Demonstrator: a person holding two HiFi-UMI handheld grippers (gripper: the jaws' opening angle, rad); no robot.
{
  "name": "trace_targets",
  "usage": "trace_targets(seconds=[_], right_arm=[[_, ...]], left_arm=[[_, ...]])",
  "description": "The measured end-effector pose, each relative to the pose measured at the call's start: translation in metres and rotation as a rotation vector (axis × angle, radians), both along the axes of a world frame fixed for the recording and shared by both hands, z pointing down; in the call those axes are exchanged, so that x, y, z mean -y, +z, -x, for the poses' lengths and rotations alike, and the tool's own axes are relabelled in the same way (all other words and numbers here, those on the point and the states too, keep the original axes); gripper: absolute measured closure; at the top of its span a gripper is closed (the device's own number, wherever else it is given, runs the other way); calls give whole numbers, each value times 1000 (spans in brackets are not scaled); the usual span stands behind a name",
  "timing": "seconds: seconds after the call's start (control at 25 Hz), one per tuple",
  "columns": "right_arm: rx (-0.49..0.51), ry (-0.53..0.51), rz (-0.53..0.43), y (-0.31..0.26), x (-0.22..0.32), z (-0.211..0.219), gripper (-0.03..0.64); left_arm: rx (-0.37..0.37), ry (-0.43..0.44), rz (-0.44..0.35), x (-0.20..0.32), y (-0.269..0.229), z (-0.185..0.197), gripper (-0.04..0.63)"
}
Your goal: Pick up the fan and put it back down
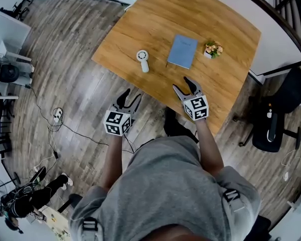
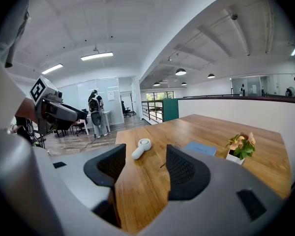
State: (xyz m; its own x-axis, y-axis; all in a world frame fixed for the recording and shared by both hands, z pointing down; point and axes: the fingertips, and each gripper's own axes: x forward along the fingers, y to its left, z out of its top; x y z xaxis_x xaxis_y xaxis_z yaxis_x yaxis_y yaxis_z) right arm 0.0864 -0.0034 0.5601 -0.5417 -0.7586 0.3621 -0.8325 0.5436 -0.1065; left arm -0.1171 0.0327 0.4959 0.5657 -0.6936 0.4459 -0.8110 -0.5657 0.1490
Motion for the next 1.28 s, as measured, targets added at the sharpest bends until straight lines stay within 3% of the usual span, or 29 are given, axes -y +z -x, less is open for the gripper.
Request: trace_targets(seconds=[0.92,1.28], right_arm=[[16,-50,64,35,83,-38,351],[-8,-42,109,55,95,-43,352]], left_arm=[[31,-38,19,99,22,-54,362],[50,-70,20,126,41,-53,362]])
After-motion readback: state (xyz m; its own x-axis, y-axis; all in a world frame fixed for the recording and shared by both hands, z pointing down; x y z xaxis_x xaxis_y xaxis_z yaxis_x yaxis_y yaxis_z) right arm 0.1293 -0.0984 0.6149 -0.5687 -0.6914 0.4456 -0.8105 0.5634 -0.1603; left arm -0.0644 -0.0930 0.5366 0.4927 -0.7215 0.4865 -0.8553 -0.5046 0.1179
